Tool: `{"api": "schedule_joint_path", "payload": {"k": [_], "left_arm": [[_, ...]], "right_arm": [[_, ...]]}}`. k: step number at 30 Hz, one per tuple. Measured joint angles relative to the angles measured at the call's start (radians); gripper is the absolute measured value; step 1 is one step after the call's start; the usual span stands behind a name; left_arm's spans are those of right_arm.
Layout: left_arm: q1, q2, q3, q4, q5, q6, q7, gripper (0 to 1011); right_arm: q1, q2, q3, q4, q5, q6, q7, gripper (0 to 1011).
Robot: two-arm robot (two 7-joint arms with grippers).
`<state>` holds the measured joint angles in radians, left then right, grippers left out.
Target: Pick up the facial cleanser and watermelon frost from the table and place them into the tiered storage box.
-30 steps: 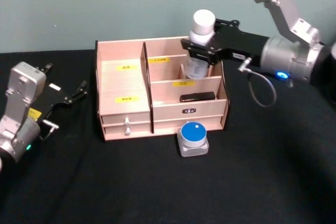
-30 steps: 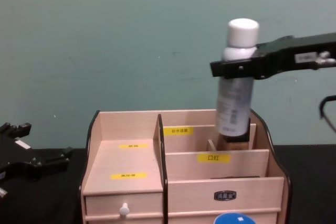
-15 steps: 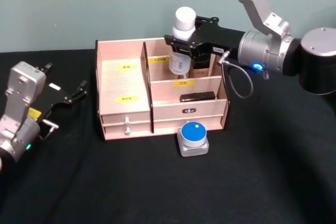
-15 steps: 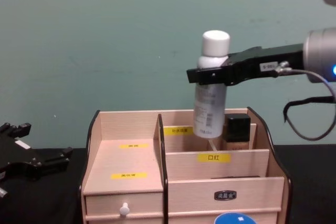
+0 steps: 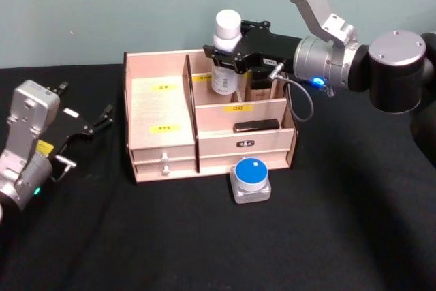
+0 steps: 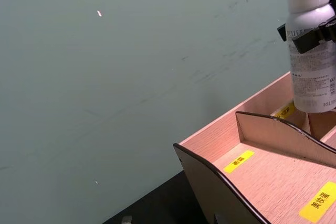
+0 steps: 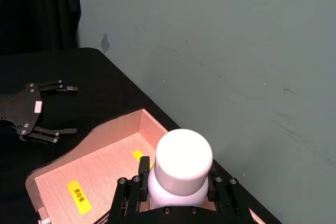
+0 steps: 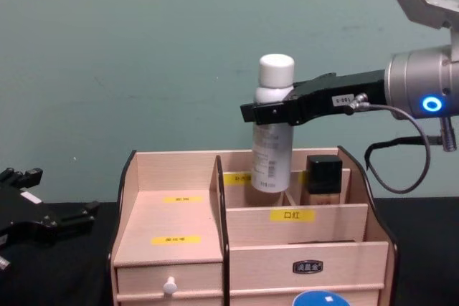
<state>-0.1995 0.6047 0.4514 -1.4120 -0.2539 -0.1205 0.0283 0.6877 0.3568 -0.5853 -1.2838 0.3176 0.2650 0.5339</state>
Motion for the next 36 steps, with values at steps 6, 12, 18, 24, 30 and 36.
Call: {"api": "schedule_joint_path", "payload": {"k": [6,12,18,24,30,36], "left_arm": [[0.0,0.0,0.0,0.0,0.0,0.0,0.0,1010],[0.0,0.0,0.0,0.0,0.0,0.0,0.0,1009],[0.0,0.0,0.0,0.0,0.0,0.0,0.0,1010],[0.0,0.0,0.0,0.0,0.0,0.0,0.0,1010],[0.0,0.0,0.0,0.0,0.0,0.0,0.0,1010],[0.0,0.0,0.0,0.0,0.0,0.0,0.0,1010]], "right_arm": [[0.017,-0.018,-0.004,0.042,-0.011,-0.018,0.009,604],[0.029,-0.033,-0.006,0.077,-0.018,-0.031,0.018,604],[0.032,-0.042,-0.008,0.093,-0.023,-0.034,0.023,604],[0.025,-0.044,-0.009,0.091,-0.024,-0.034,0.029,604],[0.019,-0.045,-0.011,0.096,-0.025,-0.034,0.031,604],[0.013,-0.049,-0.012,0.107,-0.027,-0.036,0.034,604]]}}
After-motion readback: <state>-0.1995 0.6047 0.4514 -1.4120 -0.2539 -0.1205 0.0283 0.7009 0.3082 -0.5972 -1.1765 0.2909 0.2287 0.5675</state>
